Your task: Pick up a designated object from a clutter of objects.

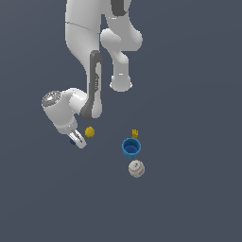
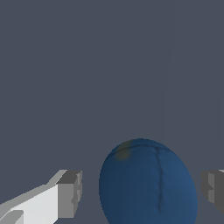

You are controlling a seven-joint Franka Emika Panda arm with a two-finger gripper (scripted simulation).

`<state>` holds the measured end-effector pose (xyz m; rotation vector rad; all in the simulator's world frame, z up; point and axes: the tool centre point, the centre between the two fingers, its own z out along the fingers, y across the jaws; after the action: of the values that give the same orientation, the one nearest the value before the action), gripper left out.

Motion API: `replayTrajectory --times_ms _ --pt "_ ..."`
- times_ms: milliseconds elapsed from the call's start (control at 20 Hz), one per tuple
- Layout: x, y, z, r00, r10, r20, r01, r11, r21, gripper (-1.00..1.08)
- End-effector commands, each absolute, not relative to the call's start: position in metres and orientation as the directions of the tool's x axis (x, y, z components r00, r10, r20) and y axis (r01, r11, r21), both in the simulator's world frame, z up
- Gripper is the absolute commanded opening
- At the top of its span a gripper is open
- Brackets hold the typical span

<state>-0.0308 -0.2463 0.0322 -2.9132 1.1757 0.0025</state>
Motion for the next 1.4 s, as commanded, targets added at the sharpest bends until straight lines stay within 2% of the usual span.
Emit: replayTrajectory --times_ms 0,800,1350 --pt "-0.030 -0.247 0.031 0.720 -0.694 0.000 -0.694 -0.720 0.000 -1.00" --pt "-0.029 -0.240 0.040 0.720 -0.694 0.000 -0.694 -0.720 -0.001 -1.00" --pt "-0.019 -0.198 0.106 0.719 -0.695 -0.001 -0.695 -0.719 -0.001 -1.00"
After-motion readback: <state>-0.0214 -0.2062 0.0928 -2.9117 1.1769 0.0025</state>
